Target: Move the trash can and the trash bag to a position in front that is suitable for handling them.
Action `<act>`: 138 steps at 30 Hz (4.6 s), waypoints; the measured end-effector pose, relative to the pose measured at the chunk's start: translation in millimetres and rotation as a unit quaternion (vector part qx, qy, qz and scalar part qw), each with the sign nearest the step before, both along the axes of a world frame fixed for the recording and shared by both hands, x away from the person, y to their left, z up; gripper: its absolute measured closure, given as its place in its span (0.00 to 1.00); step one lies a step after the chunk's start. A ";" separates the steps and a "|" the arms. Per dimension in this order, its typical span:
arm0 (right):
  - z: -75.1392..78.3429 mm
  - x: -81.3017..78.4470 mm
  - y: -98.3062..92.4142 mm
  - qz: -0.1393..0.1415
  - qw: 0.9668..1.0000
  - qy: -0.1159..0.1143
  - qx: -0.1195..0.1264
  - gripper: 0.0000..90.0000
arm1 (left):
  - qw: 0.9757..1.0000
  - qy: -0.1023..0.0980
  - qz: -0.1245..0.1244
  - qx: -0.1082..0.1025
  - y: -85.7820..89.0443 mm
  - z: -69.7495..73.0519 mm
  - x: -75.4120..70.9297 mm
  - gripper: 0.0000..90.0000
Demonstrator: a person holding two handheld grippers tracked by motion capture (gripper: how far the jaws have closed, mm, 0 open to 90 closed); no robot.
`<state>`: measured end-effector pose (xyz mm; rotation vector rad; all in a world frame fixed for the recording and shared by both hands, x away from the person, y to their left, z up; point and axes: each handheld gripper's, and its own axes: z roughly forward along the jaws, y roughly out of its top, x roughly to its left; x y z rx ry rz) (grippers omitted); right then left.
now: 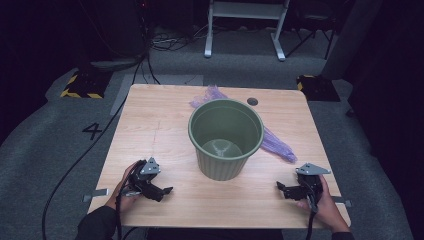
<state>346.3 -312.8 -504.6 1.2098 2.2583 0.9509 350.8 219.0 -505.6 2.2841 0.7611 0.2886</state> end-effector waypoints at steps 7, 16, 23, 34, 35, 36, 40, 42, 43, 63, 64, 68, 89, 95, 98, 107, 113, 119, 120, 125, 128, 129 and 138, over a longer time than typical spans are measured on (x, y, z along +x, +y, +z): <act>-0.3 2.6 -3.0 0.012 1.000 0.010 0.007 0.04 | 1.000 -0.001 -0.002 -0.001 1.4 -0.1 -1.0 0.00; 7.3 -2.1 10.7 0.047 0.999 -0.014 -0.016 0.15 | 1.000 0.000 0.006 0.000 2.7 0.0 -5.7 0.00; 12.6 -0.4 28.0 0.081 0.996 -0.022 -0.011 0.19 | 1.000 -0.001 -0.007 -0.002 3.1 -0.3 -10.0 0.00; 32.6 16.2 69.1 0.131 0.989 -0.062 0.016 0.21 | 1.000 0.000 -0.016 -0.001 4.0 -0.2 -13.4 0.00; 32.6 16.2 69.1 0.131 0.989 -0.062 0.016 0.21 | 1.000 0.000 -0.016 -0.001 4.0 -0.2 -13.4 0.00; 34.1 20.3 76.3 0.137 0.988 -0.063 0.020 0.21 | 1.000 0.000 -0.016 -0.001 4.0 -0.2 -13.4 0.00; 36.0 24.8 87.2 0.148 0.987 -0.064 0.021 0.22 | 1.000 0.000 -0.016 -0.001 4.0 -0.2 -13.4 0.00; 36.0 25.9 93.0 0.157 0.985 -0.065 0.018 0.22 | 1.000 0.000 -0.016 -0.001 4.0 -0.2 -13.4 0.00; 34.9 26.9 97.7 0.165 0.984 -0.063 0.018 0.22 | 1.000 0.000 -0.016 -0.001 4.0 -0.2 -13.4 0.00; 34.2 25.9 128.1 0.211 0.975 -0.060 0.009 0.20 | 1.000 0.000 -0.016 -0.002 4.0 -0.2 -13.4 0.00; 34.2 25.5 129.3 0.214 0.975 -0.061 0.008 0.20 | 1.000 0.000 -0.016 -0.001 4.0 -0.2 -13.3 0.00; 35.7 23.9 127.7 0.218 0.974 -0.063 0.006 0.24 | 1.000 0.000 -0.016 -0.002 4.0 -0.2 -13.4 0.00; 54.1 29.0 6.7 0.038 0.992 -0.117 -0.031 0.51 | 1.000 0.000 -0.016 -0.001 4.0 -0.2 -13.4 0.00; 34.9 43.9 -8.8 0.012 0.996 -0.082 -0.027 0.58 | 1.000 0.000 -0.016 -0.002 4.0 -0.2 -13.4 0.00; 29.4 47.3 -11.8 0.011 0.997 -0.069 -0.026 0.64 | 1.000 0.000 -0.016 -0.002 4.0 -0.2 -13.4 0.00; 12.0 53.6 -25.9 0.010 1.000 -0.027 0.002 0.94 | 1.000 0.000 -0.016 -0.002 4.0 -0.2 -13.4 0.00; 8.2 48.8 -23.1 0.027 0.999 -0.017 0.002 0.97 | 1.000 0.000 -0.016 -0.002 4.1 -0.2 -13.4 0.00; 8.2 34.7 -6.6 0.059 0.998 -0.019 -0.017 0.96 | 1.000 0.000 -0.016 -0.001 4.0 -0.2 -13.4 0.00; 9.0 28.7 0.7 0.074 0.997 -0.018 -0.022 0.95 | 1.000 0.000 -0.016 -0.001 4.0 -0.2 -13.4 0.00; 9.7 12.6 19.4 0.107 0.994 -0.019 -0.028 0.91 | 1.000 0.000 -0.016 -0.002 4.0 -0.2 -13.4 0.00; 9.6 -0.7 33.7 0.124 0.992 -0.024 -0.028 0.80 | 1.000 0.000 -0.016 -0.002 4.0 -0.2 -13.3 0.00; 10.0 -3.2 36.1 0.129 0.991 -0.025 -0.027 0.77 | 1.000 0.000 -0.016 -0.002 4.1 -0.2 -13.3 0.00; 26.0 -25.9 41.5 0.149 0.987 -0.065 -0.011 0.62 | 1.000 0.001 -0.018 -0.002 4.3 -0.1 -13.1 0.00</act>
